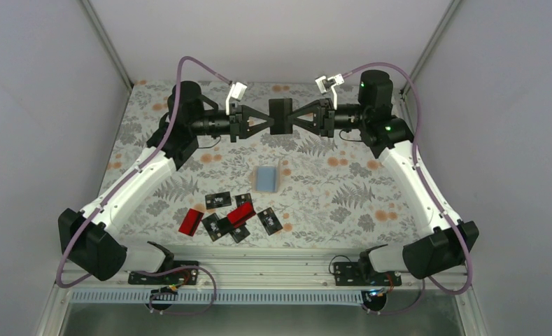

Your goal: Put the credit cards into the card holder

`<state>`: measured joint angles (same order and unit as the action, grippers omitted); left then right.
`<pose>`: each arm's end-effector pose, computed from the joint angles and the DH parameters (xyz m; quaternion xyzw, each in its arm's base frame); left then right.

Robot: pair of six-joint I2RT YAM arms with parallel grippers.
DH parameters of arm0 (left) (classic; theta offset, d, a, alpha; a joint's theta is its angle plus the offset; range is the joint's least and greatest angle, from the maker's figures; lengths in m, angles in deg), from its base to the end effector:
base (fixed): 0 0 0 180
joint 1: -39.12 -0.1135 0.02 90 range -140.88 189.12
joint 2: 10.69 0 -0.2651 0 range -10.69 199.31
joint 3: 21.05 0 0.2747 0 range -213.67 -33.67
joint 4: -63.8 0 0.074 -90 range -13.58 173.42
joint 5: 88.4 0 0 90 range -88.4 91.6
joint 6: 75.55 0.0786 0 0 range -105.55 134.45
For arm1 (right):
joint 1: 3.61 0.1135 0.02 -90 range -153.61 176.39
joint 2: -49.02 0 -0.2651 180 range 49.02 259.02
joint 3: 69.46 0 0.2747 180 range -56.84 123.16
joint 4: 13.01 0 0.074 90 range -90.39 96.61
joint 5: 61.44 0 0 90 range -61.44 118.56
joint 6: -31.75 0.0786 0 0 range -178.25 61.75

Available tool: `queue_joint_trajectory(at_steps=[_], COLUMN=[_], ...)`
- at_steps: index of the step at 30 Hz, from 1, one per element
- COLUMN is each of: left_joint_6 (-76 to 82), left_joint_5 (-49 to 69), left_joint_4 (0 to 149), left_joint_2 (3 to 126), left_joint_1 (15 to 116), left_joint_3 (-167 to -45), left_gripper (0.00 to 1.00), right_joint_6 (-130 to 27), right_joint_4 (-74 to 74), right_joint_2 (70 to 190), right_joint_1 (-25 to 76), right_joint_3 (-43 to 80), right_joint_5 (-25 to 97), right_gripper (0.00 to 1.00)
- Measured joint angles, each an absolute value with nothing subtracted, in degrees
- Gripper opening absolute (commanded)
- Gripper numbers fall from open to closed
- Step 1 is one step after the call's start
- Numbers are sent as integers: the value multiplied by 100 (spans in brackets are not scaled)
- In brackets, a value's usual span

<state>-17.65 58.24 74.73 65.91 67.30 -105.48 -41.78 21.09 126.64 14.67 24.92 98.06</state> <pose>0.2755 -0.2221 0.4025 0.3042 0.6499 -0.6018 0.3506 0.2837 0.1713 0.4214 -0.3481 0.6565 0.5836 0.3274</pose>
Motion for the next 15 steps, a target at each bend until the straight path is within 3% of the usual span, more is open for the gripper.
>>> queue_joint_trajectory(at_steps=[4,8,12,15], left_joint_6=[-1765,-1758,-1660,-1485], left_joint_5=[5824,5824,5728,5476], left_joint_4=[7482,7484,7611,7834], left_joint_2=[6591,6591,6598,6598], left_joint_1=[6748,6752,6763,6763], left_joint_3=[-10557,-10557,-10567,-10561], left_gripper=[2,5,21,39], right_joint_6=[-4178,-4180,-4159,-4032], right_joint_4=[2109,2122,2095,2041], right_joint_2=[12664,12664,12664,12662], right_joint_1=[1467,1467,1474,1480], right_joint_3=[2492,2492,2472,2372], right_joint_5=[9808,9804,9801,9707], right_gripper=[4,4,4,4])
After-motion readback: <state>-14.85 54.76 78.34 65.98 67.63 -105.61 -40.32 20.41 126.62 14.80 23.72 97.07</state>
